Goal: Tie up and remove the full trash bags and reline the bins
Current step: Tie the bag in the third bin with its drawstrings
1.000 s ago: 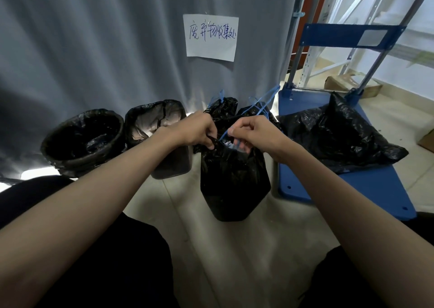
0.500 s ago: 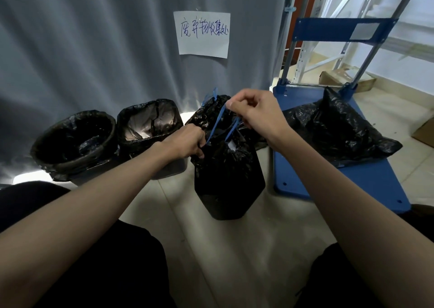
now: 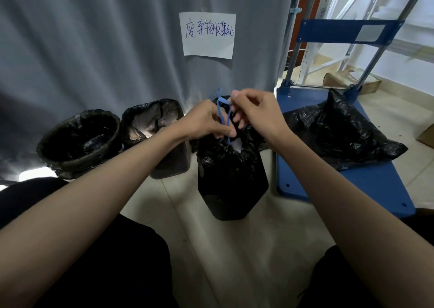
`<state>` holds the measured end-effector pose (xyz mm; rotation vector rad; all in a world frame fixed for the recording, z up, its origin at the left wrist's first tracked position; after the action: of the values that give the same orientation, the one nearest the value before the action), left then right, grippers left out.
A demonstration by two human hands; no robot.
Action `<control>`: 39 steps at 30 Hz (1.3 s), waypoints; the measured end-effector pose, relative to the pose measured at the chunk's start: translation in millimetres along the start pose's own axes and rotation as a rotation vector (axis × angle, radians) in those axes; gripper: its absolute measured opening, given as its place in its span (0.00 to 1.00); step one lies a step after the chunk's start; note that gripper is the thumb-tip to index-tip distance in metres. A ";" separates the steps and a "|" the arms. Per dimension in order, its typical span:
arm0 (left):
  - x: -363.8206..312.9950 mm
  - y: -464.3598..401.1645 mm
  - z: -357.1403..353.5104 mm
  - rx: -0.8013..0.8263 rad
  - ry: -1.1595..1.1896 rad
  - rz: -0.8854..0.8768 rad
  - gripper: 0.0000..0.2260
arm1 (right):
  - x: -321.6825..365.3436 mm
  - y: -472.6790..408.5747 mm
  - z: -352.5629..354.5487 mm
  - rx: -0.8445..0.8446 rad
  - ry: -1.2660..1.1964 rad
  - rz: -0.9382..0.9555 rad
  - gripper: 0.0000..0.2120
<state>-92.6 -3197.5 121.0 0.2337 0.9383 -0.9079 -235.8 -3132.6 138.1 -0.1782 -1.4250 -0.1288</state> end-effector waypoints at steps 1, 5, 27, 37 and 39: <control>1.0 0.8 2.2 -0.018 0.010 0.012 0.06 | -5.4 -2.3 2.9 -0.037 -0.004 -0.032 0.12; 0.8 4.6 10.6 -0.081 0.012 0.028 0.05 | -37.1 -3.2 9.3 0.083 0.258 -0.246 0.07; -4.1 -5.2 10.2 -0.156 -0.125 0.079 0.05 | -114.2 -4.0 -11.7 0.089 0.698 -0.231 0.10; 3.3 0.4 8.1 -0.056 0.081 0.067 0.17 | -89.1 -1.7 -13.0 -0.012 0.100 -0.125 0.02; 16.5 4.7 7.8 0.024 -0.009 0.106 0.16 | -89.4 -2.6 -9.9 0.010 0.058 -0.143 0.02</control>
<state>-80.1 -3208.2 111.9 0.2963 0.8987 -0.8225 -239.4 -3138.7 48.4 -0.0640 -1.3803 -0.2426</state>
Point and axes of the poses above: each hand's wrist, its own y-axis away from the middle knuckle, its own z-axis out of the back of the hand, x = y × z, the point moved 2 cm from there along -y, towards the middle knuckle, and after that the axes turned 11 degrees about -z, right-handed, at the moved point
